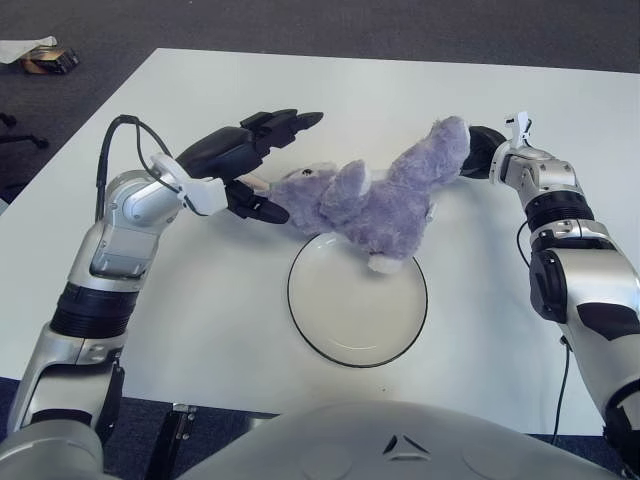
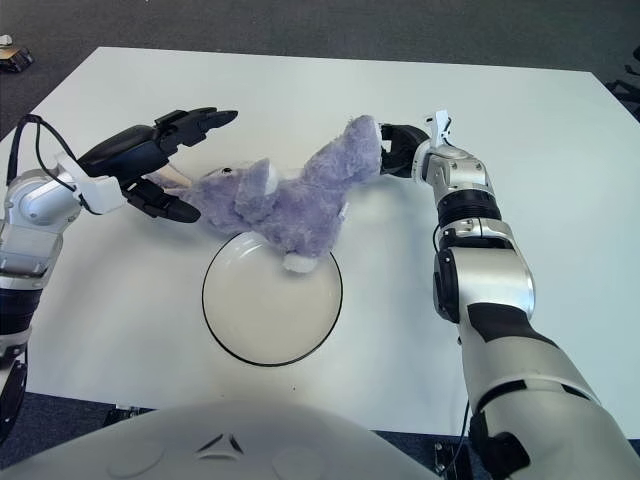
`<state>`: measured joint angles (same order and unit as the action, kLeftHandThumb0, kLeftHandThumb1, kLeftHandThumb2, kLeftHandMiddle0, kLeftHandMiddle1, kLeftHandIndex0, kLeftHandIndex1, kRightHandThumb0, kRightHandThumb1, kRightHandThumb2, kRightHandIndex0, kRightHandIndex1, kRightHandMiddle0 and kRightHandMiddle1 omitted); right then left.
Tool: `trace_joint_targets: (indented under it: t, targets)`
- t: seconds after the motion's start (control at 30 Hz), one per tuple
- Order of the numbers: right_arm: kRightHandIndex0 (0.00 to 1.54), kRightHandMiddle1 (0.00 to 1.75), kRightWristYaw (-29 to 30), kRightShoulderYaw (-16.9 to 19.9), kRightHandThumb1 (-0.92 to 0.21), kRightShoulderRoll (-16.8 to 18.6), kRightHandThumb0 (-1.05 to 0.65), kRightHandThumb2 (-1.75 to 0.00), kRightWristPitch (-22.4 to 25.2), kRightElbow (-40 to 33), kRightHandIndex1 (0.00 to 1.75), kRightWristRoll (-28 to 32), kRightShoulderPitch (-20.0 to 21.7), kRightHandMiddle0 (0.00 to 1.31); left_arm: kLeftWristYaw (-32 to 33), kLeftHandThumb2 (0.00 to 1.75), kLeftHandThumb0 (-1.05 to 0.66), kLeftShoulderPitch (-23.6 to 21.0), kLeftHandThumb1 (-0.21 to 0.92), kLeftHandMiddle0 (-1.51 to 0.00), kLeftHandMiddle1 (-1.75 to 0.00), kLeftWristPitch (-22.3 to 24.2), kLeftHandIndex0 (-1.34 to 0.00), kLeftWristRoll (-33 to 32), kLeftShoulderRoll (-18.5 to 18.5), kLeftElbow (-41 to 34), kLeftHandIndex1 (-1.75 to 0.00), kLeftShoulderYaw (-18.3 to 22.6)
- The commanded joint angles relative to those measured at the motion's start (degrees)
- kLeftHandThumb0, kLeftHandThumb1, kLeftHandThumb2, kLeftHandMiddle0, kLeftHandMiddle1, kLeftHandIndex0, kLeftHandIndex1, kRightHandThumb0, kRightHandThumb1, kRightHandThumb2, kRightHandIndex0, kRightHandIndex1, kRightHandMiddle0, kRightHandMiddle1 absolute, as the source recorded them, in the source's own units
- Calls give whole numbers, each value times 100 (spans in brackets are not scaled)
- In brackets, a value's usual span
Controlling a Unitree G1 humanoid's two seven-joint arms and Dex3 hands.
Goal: Put the doll into the plate.
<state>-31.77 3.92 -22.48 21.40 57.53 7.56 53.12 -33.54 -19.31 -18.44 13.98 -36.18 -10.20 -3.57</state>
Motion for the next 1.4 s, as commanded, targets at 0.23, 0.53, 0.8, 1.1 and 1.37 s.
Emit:
trace_joint_targets:
  t: [0.23,0.53,0.8,1.1,1.37]
  targets:
    - [86,158,-20,-50,-1,47,-2,-162,27,114,175,-119,-318,68,135,57,-94,172,62,0,-6,-101,0,403,3,-70,-11,-248]
    - [86,159,-6,-44,-1,54,-2,-163,43,161,175,-126,-253,68,387,59,-92,20,62,0,-1,-363,0,842,110,324,-13,-568]
    - [87,159,-31,-36,-1,46,-2,-163,73,178,175,-117,-242,67,499,58,-95,-61,63,0,0,-488,0,1071,235,583,-23,-789]
    - [87,158,12,11,-1,51,-2,-163,90,168,175,-103,-244,68,766,63,-85,-126,56,0,0,-549,0,1479,358,802,-29,-988]
    - [86,158,-10,30,-1,50,-2,-162,92,142,175,-91,-266,68,1151,72,-78,-204,48,-3,-2,-678,0,2008,454,1009,-39,-1189]
